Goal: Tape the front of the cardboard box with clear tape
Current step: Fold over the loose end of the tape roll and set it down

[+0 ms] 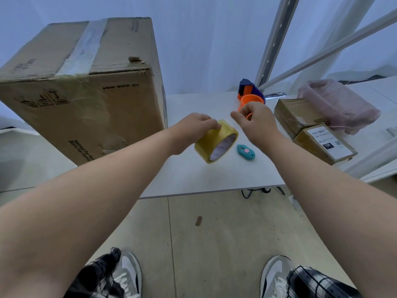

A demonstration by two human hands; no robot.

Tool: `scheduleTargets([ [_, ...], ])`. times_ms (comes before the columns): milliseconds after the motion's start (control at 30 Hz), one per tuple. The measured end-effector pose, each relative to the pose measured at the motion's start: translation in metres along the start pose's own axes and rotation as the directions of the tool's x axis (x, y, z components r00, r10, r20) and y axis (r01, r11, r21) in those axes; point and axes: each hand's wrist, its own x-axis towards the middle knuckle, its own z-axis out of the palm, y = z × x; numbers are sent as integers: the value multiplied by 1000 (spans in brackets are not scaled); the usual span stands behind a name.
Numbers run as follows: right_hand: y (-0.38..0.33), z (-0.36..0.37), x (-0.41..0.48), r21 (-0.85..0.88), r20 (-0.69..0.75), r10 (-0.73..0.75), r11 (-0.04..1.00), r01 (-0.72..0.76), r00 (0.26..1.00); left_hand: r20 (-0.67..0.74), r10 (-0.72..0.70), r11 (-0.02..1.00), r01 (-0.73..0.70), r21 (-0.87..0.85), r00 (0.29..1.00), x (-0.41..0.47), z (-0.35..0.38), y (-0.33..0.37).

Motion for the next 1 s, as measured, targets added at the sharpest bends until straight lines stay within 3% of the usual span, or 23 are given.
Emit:
scheduleTargets([
  [67, 1, -1, 1, -17, -21, 17, 1000, -17, 1000, 63, -54, 994, 60, -93, 997, -2, 0, 0],
  [233, -5, 0, -2, -131, 37, -74, 988, 79, 997, -61, 25, 979, -12, 204, 998, 0, 2, 4],
  [367, -22, 8, -1, -157, 51, -166, 972, 172, 985, -154, 99, 968, -59, 244, 983, 8, -1, 6],
  [633, -38, 14, -8, -71, 99, -288, 953, 296, 952, -189, 130, 898, -35, 438, 973, 16, -7, -15],
  [833, -18, 1, 2, -56, -15, -142, 988, 141, 990, -115, 169, 941, -125, 316, 979, 8, -9, -24],
  [1000, -14, 0, 5, -39, -76, -73, 997, 70, 994, -102, 174, 940, -135, 314, 979, 11, -3, -23],
])
